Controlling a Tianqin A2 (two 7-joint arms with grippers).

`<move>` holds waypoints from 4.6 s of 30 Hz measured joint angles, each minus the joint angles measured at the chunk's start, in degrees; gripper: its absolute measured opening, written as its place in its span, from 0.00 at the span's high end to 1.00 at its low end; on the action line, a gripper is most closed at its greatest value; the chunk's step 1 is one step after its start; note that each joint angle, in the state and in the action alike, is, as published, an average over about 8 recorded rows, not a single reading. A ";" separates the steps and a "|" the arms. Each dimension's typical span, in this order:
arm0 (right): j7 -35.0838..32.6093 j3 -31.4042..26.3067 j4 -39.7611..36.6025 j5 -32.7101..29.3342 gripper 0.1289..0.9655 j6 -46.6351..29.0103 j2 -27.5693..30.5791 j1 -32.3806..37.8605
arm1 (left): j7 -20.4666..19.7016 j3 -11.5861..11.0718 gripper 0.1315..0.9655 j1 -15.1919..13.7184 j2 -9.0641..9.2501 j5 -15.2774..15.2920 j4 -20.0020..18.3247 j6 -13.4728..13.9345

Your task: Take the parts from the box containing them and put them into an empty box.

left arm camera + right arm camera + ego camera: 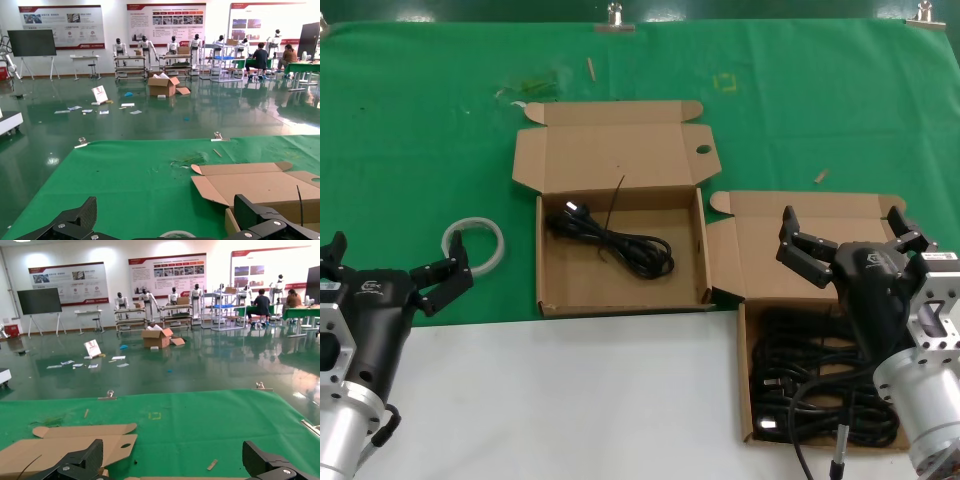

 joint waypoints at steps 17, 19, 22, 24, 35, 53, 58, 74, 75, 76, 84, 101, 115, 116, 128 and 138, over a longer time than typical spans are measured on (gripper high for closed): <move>0.00 0.00 0.00 0.00 0.00 0.00 0.00 0.00 | 0.00 0.00 0.00 0.00 0.00 0.00 0.00 0.00; 0.00 0.00 0.00 0.00 0.00 0.00 0.00 0.00 | 0.00 0.00 0.00 0.00 0.00 0.00 0.00 0.00; 0.00 0.00 0.00 0.00 0.00 0.00 0.00 0.00 | 0.00 0.00 0.00 0.00 0.00 0.00 0.00 0.00; 0.00 0.00 0.00 0.00 0.00 0.00 0.00 0.00 | 0.00 0.00 0.00 0.00 0.00 0.00 0.00 0.00; 0.00 0.00 0.00 0.00 0.00 0.00 0.00 0.00 | 0.00 0.00 0.00 0.00 0.00 0.00 0.00 0.00; 0.00 0.00 0.00 0.00 0.00 0.00 0.00 0.00 | 0.00 0.00 0.00 0.00 0.00 0.00 0.00 0.00; 0.00 0.00 0.00 0.00 0.00 0.00 0.00 0.00 | 0.00 0.00 0.00 0.00 0.00 0.00 0.00 0.00; 0.00 0.00 0.00 0.00 0.00 0.00 0.00 0.00 | 0.00 0.00 0.00 0.00 0.00 0.00 0.00 0.00; 0.00 0.00 0.00 0.00 0.00 0.00 0.00 0.00 | 0.00 0.00 0.00 0.00 0.00 0.00 0.00 0.00; 0.00 0.00 0.00 0.00 0.00 0.00 0.00 0.00 | 0.00 0.00 0.00 0.00 0.00 0.00 0.00 0.00; 0.00 0.00 0.00 0.00 0.00 0.00 0.00 0.00 | 0.00 0.00 0.00 0.00 0.00 0.00 0.00 0.00; 0.00 0.00 0.00 0.00 0.00 0.00 0.00 0.00 | 0.00 0.00 0.00 0.00 0.00 0.00 0.00 0.00; 0.00 0.00 0.00 0.00 0.00 0.00 0.00 0.00 | 0.00 0.00 0.00 0.00 0.00 0.00 0.00 0.00; 0.00 0.00 0.00 0.00 0.00 0.00 0.00 0.00 | 0.00 0.00 0.00 0.00 0.00 0.00 0.00 0.00; 0.00 0.00 0.00 0.00 0.00 0.00 0.00 0.00 | 0.00 0.00 0.00 0.00 0.00 0.00 0.00 0.00; 0.00 0.00 0.00 0.00 0.00 0.00 0.00 0.00 | 0.00 0.00 0.00 0.00 0.00 0.00 0.00 0.00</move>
